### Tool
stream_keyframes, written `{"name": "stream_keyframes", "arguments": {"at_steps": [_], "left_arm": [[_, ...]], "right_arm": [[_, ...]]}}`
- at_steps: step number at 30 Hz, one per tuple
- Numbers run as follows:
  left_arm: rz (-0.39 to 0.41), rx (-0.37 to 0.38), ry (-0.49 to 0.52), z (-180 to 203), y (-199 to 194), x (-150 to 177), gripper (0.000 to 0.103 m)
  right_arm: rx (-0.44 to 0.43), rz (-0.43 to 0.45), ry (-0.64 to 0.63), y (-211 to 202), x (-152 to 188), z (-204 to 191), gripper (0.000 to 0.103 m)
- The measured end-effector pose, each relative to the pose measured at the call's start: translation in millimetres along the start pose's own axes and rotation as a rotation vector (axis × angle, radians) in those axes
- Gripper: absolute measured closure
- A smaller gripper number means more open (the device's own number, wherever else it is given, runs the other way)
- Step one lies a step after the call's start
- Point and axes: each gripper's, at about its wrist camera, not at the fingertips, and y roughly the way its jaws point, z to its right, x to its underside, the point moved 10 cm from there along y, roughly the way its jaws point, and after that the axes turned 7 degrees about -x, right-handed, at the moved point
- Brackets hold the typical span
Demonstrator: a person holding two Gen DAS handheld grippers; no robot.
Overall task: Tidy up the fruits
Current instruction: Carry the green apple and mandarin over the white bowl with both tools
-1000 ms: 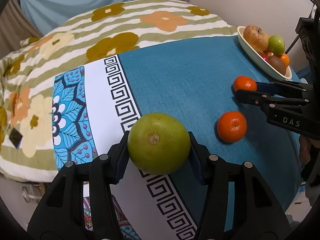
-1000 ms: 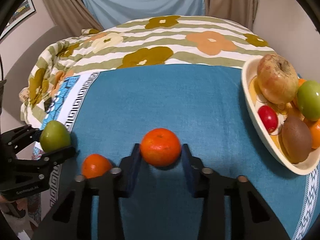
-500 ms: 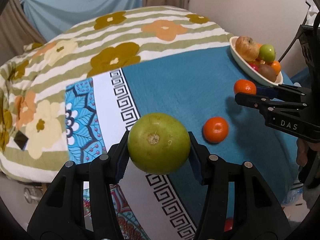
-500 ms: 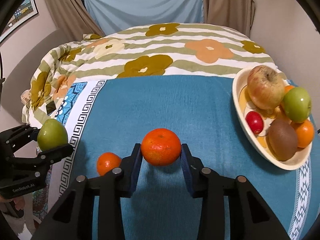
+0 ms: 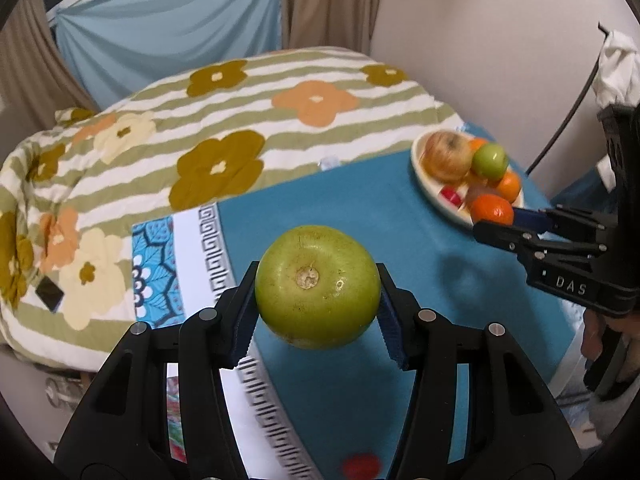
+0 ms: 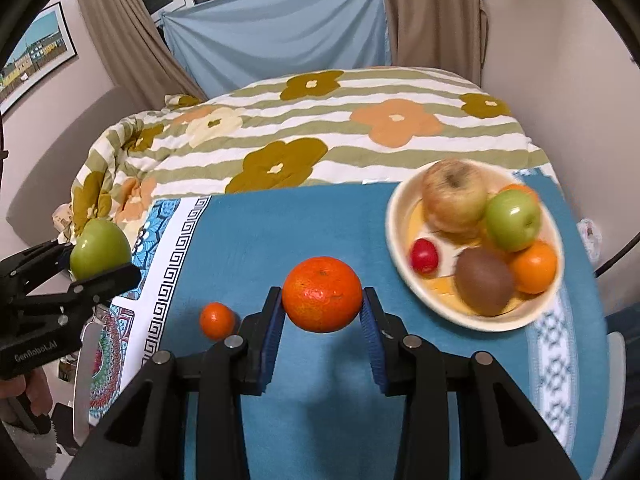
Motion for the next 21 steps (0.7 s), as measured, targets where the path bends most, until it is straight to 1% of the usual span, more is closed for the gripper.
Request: {"name": "stream_keyframes", "arguments": {"at_steps": [4,9,15,21], "left_arm": [[0.008,0.016,-0.044,28,-7,-17,0.046],[0.002,0.041,-0.059,73,4,-36,0.046],[-0.012,0.055,-0.059,121,23,-55,0.046],[-0.031,0.047,-0.06,159,48,-70,0.046]], "right_arm": [[0.005,0.004,-0.02,-20,-9,28,0.068],[0.023,0.015,-0.027,-39,-22,74,0.068],[0.024,0.026,-0.025,-48,-35,123,0.068],[0.004,0.023,-0.028,-49,-45,158,0.068]]}}
